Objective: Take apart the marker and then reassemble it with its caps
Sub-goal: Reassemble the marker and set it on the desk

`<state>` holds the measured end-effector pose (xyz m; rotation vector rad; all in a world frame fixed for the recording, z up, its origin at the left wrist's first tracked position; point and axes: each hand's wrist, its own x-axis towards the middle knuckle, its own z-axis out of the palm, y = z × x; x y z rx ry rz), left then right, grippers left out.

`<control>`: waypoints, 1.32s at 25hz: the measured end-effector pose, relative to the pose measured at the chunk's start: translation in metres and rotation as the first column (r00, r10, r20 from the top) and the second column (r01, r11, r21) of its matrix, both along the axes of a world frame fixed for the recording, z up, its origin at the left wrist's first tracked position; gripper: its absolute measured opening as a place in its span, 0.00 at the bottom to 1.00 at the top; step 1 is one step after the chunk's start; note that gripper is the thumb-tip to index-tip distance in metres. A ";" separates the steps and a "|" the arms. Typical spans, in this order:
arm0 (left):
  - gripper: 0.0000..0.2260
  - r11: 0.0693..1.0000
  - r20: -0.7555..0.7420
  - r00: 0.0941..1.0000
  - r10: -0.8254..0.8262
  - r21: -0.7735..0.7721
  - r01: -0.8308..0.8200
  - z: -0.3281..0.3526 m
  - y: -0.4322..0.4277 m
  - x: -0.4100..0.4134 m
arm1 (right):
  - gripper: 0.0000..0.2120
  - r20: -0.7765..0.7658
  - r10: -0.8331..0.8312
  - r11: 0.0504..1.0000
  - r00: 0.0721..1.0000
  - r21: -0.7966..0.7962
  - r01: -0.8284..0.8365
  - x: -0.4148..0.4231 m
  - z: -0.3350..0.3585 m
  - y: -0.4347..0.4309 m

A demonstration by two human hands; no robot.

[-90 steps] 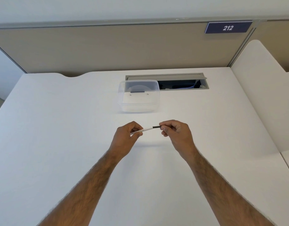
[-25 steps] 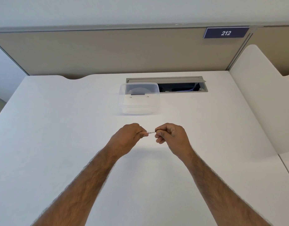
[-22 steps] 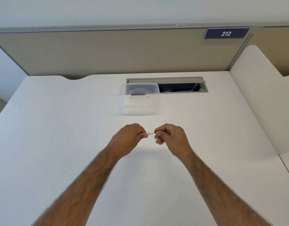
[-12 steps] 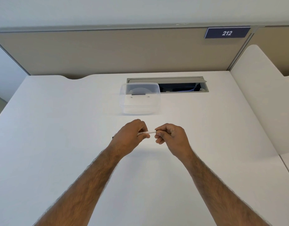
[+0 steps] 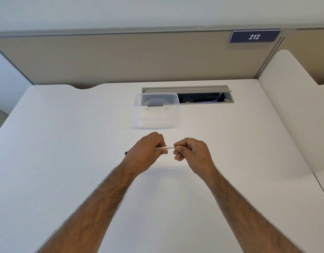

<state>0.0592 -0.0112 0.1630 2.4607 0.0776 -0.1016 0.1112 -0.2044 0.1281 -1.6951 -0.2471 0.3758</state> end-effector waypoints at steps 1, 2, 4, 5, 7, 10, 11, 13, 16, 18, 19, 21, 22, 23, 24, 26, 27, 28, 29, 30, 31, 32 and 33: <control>0.07 1.000 -0.008 1.000 -0.006 -0.021 0.006 0.001 0.000 0.001 | 0.09 -0.002 -0.002 1.000 1.000 0.005 0.002 0.000 0.001 -0.001; 0.05 0.999 -0.019 1.000 -0.022 -0.042 0.021 0.001 0.000 0.002 | 0.09 -0.003 -0.005 1.000 1.000 0.010 0.005 0.001 0.001 -0.001; 0.07 0.996 -0.015 0.997 -0.075 -0.045 0.074 0.001 -0.001 0.001 | 0.09 -0.002 -0.006 1.000 1.000 0.015 0.006 0.003 0.002 -0.002; 0.08 0.996 -0.006 0.996 -0.085 -0.029 0.085 0.001 -0.002 0.001 | 0.08 -0.002 -0.005 1.000 1.000 0.012 0.005 0.003 0.002 -0.002; 0.05 0.999 0.018 0.999 -0.048 0.015 0.048 0.001 -0.003 -0.001 | 0.09 -0.005 -0.002 1.000 1.000 0.004 0.002 0.001 0.002 -0.001; 0.07 1.000 0.024 1.000 -0.007 0.018 0.006 0.004 -0.004 -0.001 | 0.10 -0.008 -0.006 1.000 1.000 0.009 0.006 -0.001 0.001 0.000; 0.06 1.000 0.008 1.000 -0.015 -0.008 0.015 0.006 -0.003 0.000 | 0.10 -0.008 -0.007 1.000 1.000 0.011 0.007 -0.001 0.001 0.000; 0.05 0.998 -0.039 0.997 -0.067 -0.005 0.066 0.010 0.000 0.001 | 0.09 -0.005 -0.010 1.000 1.000 0.010 0.010 0.000 0.001 -0.002; 0.11 0.984 -0.111 0.990 -0.081 0.149 0.097 0.013 0.001 0.002 | 0.09 -0.007 -0.013 1.000 1.000 0.014 0.013 0.000 0.002 -0.003; 0.09 0.989 -0.085 0.994 -0.067 0.125 0.078 0.012 -0.001 0.003 | 0.09 -0.008 -0.016 1.000 1.000 0.017 0.016 0.000 0.003 -0.003; 0.08 0.992 -0.065 0.995 -0.070 0.101 0.076 0.012 -0.002 0.004 | 0.08 -0.007 -0.017 1.000 1.000 0.017 0.017 -0.001 0.003 -0.003; 0.06 0.995 -0.039 0.996 -0.075 0.062 0.077 0.012 -0.003 0.004 | 0.08 -0.006 -0.017 1.000 1.000 0.019 0.017 0.000 0.003 -0.004; 0.05 0.996 -0.035 0.997 -0.070 0.046 0.072 0.011 -0.002 0.003 | 0.08 -0.006 -0.016 1.000 1.000 0.021 0.016 0.000 0.003 -0.004; 0.05 0.997 -0.036 0.997 -0.070 0.034 0.071 0.011 -0.001 0.002 | 0.09 -0.008 -0.016 1.000 1.000 0.020 0.016 0.000 0.003 -0.004; 0.06 0.996 -0.042 0.996 -0.080 0.028 0.082 0.011 -0.001 0.002 | 0.09 -0.010 -0.017 1.000 1.000 0.020 0.017 0.000 0.004 -0.004; 0.09 0.992 -0.057 0.991 -0.118 0.044 0.120 0.010 -0.001 0.001 | 0.10 -0.011 -0.015 1.000 1.000 0.023 0.015 -0.001 0.004 -0.004; 0.09 0.990 -0.063 0.991 -0.122 0.058 0.126 0.010 -0.001 0.001 | 0.10 -0.010 -0.012 1.000 1.000 0.024 0.012 -0.001 0.004 -0.004; 0.09 0.991 -0.059 0.992 -0.114 0.066 0.117 0.010 -0.001 0.002 | 0.10 -0.008 -0.010 1.000 1.000 0.024 0.010 -0.002 0.003 -0.004; 0.08 0.992 -0.044 0.994 -0.103 0.071 0.106 0.010 -0.002 0.003 | 0.10 -0.007 -0.011 1.000 1.000 0.024 0.011 -0.003 0.003 -0.003; 0.07 0.992 -0.025 0.995 -0.097 0.074 0.099 0.009 -0.002 0.003 | 0.10 -0.008 -0.011 1.000 1.000 0.025 0.011 -0.003 0.003 -0.003; 0.06 0.992 -0.011 0.995 -0.094 0.077 0.095 0.009 -0.003 0.003 | 0.10 -0.010 -0.010 1.000 1.000 0.026 0.010 -0.004 0.002 -0.003; 0.05 0.993 -0.006 0.996 -0.089 0.077 0.089 0.009 -0.004 0.003 | 0.10 -0.013 -0.009 1.000 1.000 0.028 0.010 -0.005 0.002 -0.003; 0.04 0.994 -0.003 0.997 -0.082 0.075 0.082 0.009 -0.004 0.002 | 0.10 -0.016 -0.009 0.999 1.000 0.031 0.010 -0.005 0.001 -0.003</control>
